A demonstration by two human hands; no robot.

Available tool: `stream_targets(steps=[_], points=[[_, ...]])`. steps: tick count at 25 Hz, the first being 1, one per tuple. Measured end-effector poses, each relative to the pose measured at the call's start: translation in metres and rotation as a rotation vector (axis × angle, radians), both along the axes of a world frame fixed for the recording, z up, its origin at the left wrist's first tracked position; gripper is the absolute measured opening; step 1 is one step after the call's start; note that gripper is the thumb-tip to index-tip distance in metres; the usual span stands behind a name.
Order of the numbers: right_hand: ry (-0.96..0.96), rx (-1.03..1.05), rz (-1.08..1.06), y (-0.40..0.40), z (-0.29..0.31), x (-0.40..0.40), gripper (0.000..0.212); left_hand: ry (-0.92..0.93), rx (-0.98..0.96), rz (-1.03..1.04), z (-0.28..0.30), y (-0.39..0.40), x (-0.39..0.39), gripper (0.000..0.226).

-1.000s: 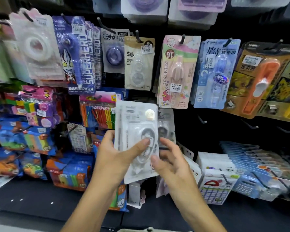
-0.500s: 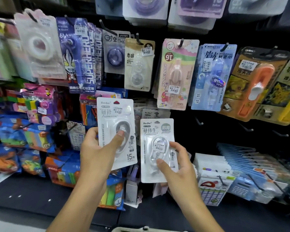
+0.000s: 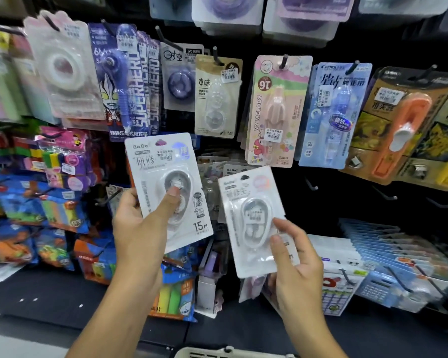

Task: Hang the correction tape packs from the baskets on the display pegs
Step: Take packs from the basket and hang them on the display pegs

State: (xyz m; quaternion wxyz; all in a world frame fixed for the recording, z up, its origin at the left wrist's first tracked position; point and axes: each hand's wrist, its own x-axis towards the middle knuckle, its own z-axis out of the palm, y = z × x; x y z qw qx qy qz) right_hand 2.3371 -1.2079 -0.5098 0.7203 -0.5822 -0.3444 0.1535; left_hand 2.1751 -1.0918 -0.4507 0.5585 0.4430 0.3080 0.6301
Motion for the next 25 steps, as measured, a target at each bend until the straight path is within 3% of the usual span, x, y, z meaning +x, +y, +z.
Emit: stream_targets(steps=[5,14,21,25], points=[[-0.042,-0.085,-0.040,0.007,0.012,-0.007,0.027,0.025,-0.011,-0.038,-0.001,-0.003,0.002,0.023],[0.149,-0.042,-0.096,0.011,0.017,-0.025,0.034,0.084,0.000,-0.076,-0.007,0.002,0.003,0.019],[0.033,-0.106,-0.095,0.005,0.021,-0.030,0.038,0.090,-0.016,-0.067,-0.008,0.002,0.000,0.018],[0.059,-0.260,0.143,0.013,0.021,-0.025,0.058,0.099,-0.007,-0.050,-0.011,0.002,0.000,0.018]])
